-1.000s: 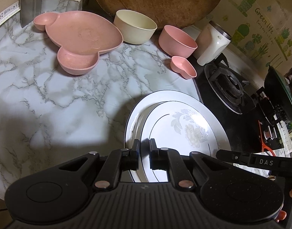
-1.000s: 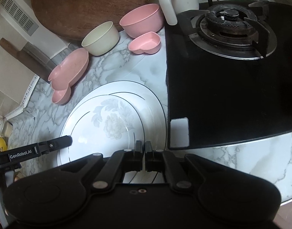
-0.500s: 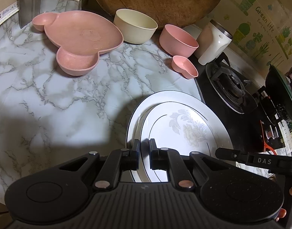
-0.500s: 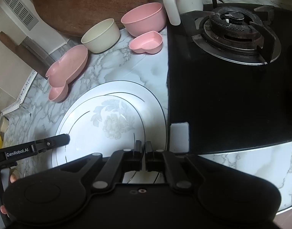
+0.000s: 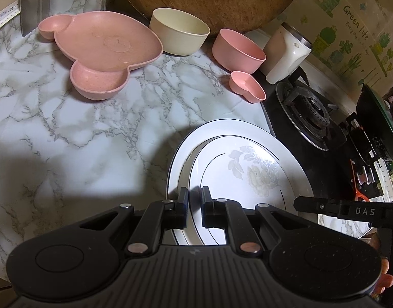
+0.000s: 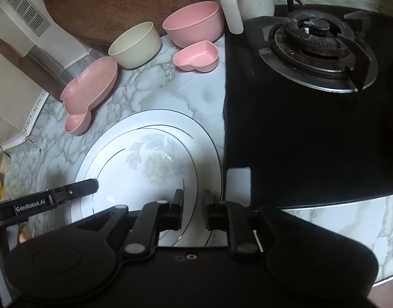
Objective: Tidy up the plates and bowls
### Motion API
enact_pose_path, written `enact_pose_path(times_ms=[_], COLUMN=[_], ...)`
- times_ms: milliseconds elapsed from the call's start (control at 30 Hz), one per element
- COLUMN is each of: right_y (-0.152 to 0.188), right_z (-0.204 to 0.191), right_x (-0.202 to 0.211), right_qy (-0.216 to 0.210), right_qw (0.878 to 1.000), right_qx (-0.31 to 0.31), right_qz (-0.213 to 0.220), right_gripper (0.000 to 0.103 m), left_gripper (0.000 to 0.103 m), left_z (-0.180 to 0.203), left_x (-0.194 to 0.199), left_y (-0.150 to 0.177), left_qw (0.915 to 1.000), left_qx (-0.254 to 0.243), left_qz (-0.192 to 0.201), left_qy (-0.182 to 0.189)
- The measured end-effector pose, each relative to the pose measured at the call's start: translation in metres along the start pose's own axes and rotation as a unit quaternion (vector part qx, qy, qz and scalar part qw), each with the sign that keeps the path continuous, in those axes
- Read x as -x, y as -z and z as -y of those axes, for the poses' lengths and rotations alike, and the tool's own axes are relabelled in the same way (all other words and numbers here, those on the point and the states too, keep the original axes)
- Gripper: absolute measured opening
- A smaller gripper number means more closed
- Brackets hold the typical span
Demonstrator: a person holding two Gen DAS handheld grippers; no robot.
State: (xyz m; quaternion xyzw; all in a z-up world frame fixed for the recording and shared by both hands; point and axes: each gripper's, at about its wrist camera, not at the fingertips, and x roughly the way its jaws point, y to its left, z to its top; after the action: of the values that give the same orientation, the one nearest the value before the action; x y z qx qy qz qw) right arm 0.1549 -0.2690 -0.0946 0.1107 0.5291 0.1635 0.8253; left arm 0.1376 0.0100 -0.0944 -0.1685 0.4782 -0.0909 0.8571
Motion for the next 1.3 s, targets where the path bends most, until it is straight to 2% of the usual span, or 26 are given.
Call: enact_pose_path(times_ms=[467, 633, 800, 1000, 1300], right_y=[-0.001, -0.002, -0.002, -0.002, -0.002], right_z=[-0.005, -0.006, -0.010, -0.011, -0.014], right_x=[-0.006, -0.006, -0.007, -0.007, -0.005], right_qy=[0.010, 0.010, 0.018, 0.019, 0.028], right_qw=[1.000, 1.000, 0.999, 0.999, 0.998], right_qx=[0.025, 0.029, 0.043, 0.045, 0.052], right_qz=[-0.003, -0.005, -0.005, -0.007, -0.007], right_gripper=[0.015, 0.014, 0.013, 0.014, 0.014], left_gripper=[0.009, 0.009, 0.009, 0.009, 0.009], left_z=[0.005, 0.002, 0.004, 0.011, 0.016], left_x=[0.000, -0.005, -0.006, -0.009, -0.010], left_y=[-0.013, -0.021, -0.024, -0.032, -0.038], left_qw=[0.9982, 0.9956, 0.9941, 0.9885, 0.9815], left_qx=[-0.041, -0.055, -0.068, -0.111, -0.146], left_qz=[-0.044, -0.075, -0.084, -0.103, -0.124], left_qy=[-0.004, 0.010, 0.008, 0.007, -0.002])
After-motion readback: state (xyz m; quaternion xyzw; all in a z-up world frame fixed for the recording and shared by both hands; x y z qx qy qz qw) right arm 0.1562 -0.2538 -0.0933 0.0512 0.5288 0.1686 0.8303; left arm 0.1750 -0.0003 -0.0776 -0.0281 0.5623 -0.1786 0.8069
